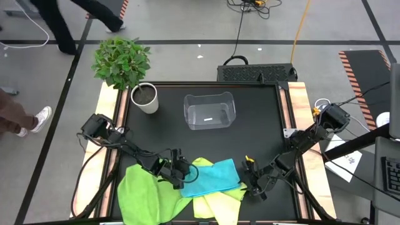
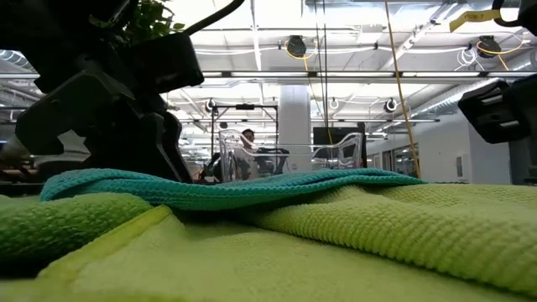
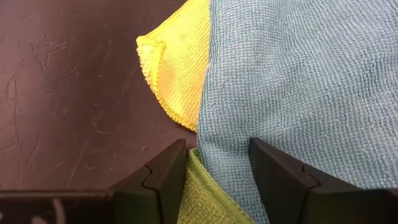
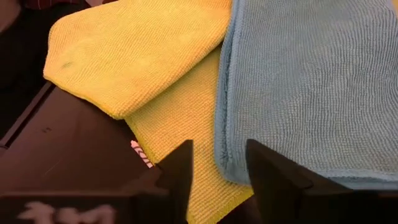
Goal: Fold microfiber towels
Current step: Fold the blue towel
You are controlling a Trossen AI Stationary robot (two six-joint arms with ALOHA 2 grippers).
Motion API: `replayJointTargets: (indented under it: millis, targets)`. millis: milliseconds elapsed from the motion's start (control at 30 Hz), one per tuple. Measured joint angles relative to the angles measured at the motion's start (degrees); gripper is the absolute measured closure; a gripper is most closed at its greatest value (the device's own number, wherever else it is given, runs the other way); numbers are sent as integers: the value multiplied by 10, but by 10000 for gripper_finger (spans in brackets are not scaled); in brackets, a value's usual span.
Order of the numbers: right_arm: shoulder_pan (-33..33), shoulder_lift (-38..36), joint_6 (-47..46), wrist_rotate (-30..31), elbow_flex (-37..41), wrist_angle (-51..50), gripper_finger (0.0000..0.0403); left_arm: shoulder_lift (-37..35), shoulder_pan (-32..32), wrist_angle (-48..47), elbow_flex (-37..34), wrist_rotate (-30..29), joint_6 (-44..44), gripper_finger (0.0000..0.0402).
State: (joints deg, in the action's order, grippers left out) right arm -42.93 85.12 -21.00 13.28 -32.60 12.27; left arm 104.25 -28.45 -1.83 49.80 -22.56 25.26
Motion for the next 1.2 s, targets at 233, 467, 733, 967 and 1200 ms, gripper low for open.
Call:
replayJointTargets:
  millis: [233, 467, 733, 967, 1200]
  targets:
    - [14, -35, 7, 5, 0, -1, 206, 0, 0, 2, 0, 20, 1, 220]
    - [87, -79, -2, 63, 0, -14, 202, 0, 0, 7, 0, 24, -8, 220]
    - [215, -79, -65, -38, 0, -128, 202, 0, 0, 10, 0, 24, -30, 220]
    - [278, -79, -89, -147, 1, -146, 202, 0, -1, 10, 0, 22, -45, 220]
    - [308, -74, -115, -211, 1, -141, 202, 0, -2, 10, 0, 21, -55, 220]
